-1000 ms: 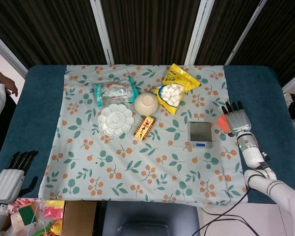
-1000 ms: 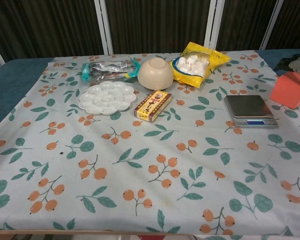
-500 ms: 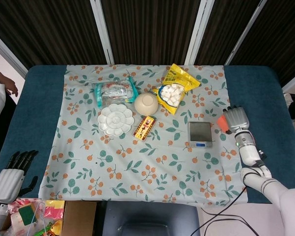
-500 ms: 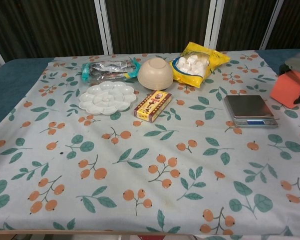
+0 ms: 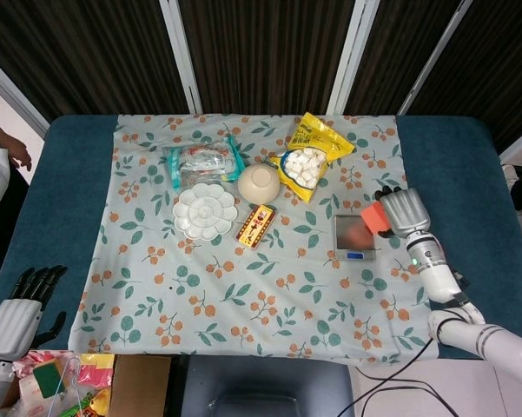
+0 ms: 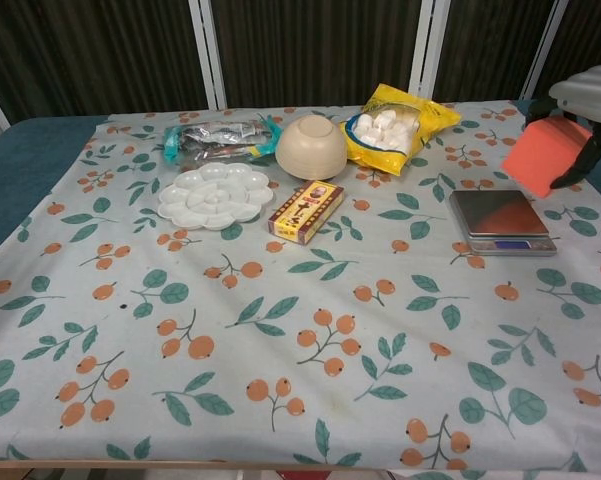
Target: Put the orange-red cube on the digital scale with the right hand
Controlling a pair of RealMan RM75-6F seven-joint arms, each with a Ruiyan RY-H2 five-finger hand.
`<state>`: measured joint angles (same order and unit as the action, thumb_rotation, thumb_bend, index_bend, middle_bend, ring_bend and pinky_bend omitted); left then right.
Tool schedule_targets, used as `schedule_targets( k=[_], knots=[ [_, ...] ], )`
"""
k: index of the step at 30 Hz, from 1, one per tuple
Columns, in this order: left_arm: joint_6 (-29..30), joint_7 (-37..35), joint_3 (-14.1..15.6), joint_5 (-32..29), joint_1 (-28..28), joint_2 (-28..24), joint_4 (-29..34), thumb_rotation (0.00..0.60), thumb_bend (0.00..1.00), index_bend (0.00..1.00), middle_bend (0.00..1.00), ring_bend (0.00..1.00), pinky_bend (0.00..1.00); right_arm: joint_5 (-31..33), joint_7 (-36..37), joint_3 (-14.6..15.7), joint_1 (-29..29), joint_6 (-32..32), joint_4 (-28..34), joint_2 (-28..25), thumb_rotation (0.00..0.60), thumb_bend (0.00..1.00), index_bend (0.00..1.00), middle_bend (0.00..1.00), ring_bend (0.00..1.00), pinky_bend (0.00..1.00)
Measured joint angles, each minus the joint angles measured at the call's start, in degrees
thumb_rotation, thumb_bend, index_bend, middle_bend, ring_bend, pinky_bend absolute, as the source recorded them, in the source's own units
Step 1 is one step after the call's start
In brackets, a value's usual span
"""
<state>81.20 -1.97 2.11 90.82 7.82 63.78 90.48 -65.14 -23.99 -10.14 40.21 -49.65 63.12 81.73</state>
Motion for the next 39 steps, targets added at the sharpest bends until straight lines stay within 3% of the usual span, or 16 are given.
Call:
schedule_targets(
  k=[4, 8, 12, 15, 19, 22, 26, 32, 39],
  knots=[
    [0.6, 0.0, 0.0, 0.4, -0.2, -0.2, 0.1, 0.6, 0.44, 0.0, 0.08, 0.08, 0.05, 0.7, -3.2, -0.2, 0.4, -0.3, 5.8, -2.1, 0.6, 0.22, 0.75, 0.58, 0.55, 0.74],
    [1.0, -0.2, 0.1, 0.6, -0.3, -0.4, 0.2, 0.6, 0.44, 0.0, 0.08, 0.08, 0.05, 3.0, -8.3, 0.0, 1.2, -0.1, 7.6, -2.0, 0.6, 0.22, 0.73, 0.58, 0.55, 0.73],
    [1.0, -0.3, 0.1, 0.6, -0.4, -0.5, 0.3, 0.6, 0.44, 0.0, 0.08, 0.08, 0.05, 6.0, -11.6, 0.7, 2.2, 0.5, 8.4, -0.5, 0.6, 0.22, 0.64, 0.58, 0.52, 0.68],
    [1.0, -0.3, 0.0, 0.5, -0.4, -0.6, 0.5, 0.6, 0.44, 0.0, 0.08, 0.08, 0.05, 7.2, -12.8, 1.2, 2.7, 1.2, 8.2, 0.2, 0.6, 0.22, 0.51, 0.52, 0.43, 0.59],
    [1.0, -0.6, -0.1, 0.4, -0.4, -0.6, 0.3, 0.6, 0.44, 0.0, 0.08, 0.08, 0.05, 8.4, -13.6, 1.6, 3.3, 1.6, 8.1, 0.7, 0.6, 0.22, 0.18, 0.34, 0.26, 0.4],
    [1.3, -0.6, 0.0, 0.7, -0.6, -0.6, 0.3, 0.6, 0.44, 0.0, 0.08, 0.08, 0.05, 8.4, -12.6, 1.6, 3.3, 1.5, 8.4, 0.5, 0.6, 0.22, 0.03, 0.24, 0.17, 0.29],
    [1.2, -0.7, -0.1, 0.6, -0.5, -0.6, 0.3, 0.6, 0.44, 0.0, 0.08, 0.08, 0.05, 8.4, -11.7, 1.8, 3.3, 1.7, 9.5, -0.4, 0.6, 0.22, 0.0, 0.18, 0.12, 0.21],
    [1.2, -0.7, -0.1, 0.7, -0.5, -0.7, 0.4, 0.6, 0.44, 0.0, 0.08, 0.08, 0.05, 8.3, -9.9, 2.1, 3.1, 1.8, 11.4, -1.7, 0.6, 0.22, 0.0, 0.16, 0.1, 0.21],
    [2.0, -0.9, -0.2, 0.9, -0.7, -0.8, 0.3, 0.6, 0.44, 0.0, 0.08, 0.08, 0.05, 5.6, -3.6, 1.9, -0.1, -2.9, 17.4, -5.6, 0.6, 0.22, 0.0, 0.08, 0.04, 0.13]
  ],
)
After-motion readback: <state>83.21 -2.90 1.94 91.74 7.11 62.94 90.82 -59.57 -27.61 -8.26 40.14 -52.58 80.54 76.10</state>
